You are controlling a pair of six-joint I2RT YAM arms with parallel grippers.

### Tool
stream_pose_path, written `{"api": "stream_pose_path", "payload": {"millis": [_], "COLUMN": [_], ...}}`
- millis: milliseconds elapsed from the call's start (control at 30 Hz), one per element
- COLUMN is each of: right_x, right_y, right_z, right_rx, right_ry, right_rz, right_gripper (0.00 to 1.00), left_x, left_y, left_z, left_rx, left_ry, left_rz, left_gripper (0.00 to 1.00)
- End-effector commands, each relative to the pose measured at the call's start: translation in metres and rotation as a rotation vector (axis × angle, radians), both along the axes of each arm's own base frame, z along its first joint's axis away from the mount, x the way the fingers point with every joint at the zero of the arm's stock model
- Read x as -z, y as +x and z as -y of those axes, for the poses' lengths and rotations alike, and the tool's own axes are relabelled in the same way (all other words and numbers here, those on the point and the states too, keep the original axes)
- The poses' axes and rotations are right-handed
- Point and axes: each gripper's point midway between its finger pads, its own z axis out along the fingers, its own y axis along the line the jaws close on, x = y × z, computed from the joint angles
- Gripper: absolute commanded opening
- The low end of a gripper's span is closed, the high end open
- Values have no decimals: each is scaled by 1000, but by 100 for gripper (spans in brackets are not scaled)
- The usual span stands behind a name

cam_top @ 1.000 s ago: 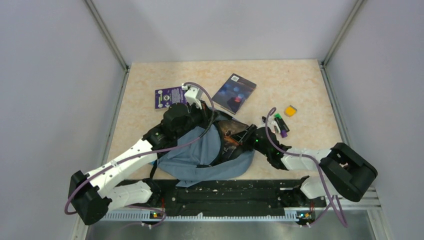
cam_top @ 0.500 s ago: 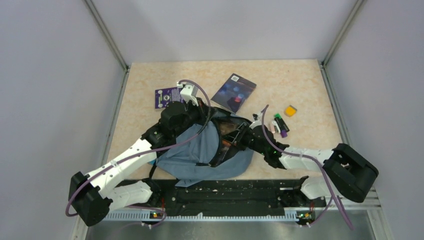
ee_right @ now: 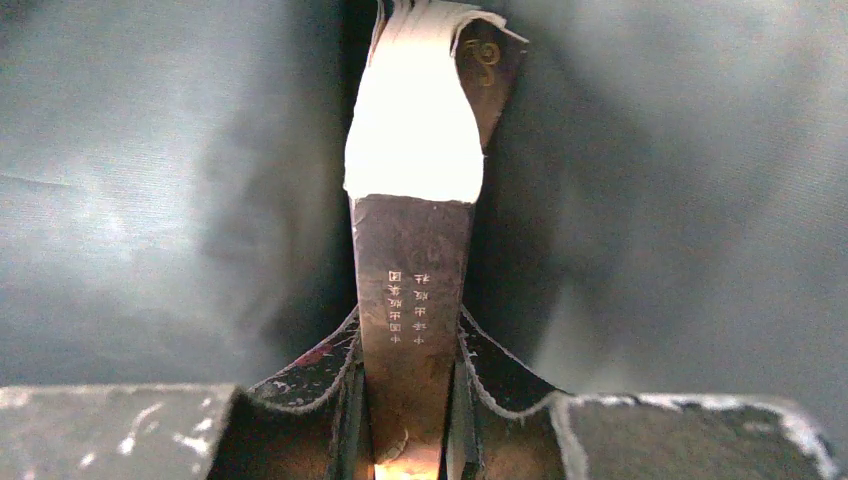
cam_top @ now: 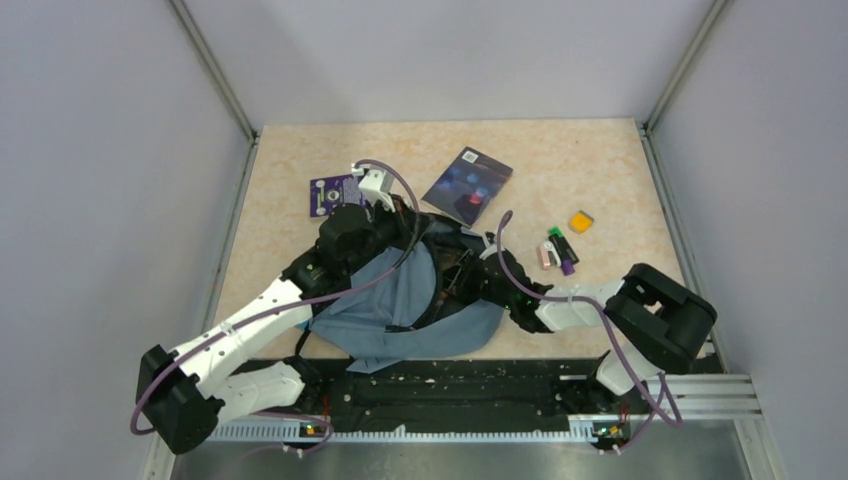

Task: Pack the student bag
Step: Place the book in the student bag.

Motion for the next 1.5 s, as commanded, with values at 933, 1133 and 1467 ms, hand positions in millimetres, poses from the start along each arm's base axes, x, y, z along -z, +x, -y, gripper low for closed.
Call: {"api": "stream_pose_path", "payload": {"millis": [933,1133,1467], "right_x": [-64,-73,-96], "right_y": [61,50,67], "right_z": [-2,48,134], "right_rx": [93,157,257], "right_ry": [-219,-355,-510], "right_rz": [467,500,537], "right_gripper": [65,76,90], "left_x": [20,52,109], "left_y": [9,17,11], "left_z": [-52,-72,-86], "left_rx": [-231,-352,-408], "left_ry": [59,146,272], "left_rz": [19,-64,-217], "left_gripper": [0,0,0]}}
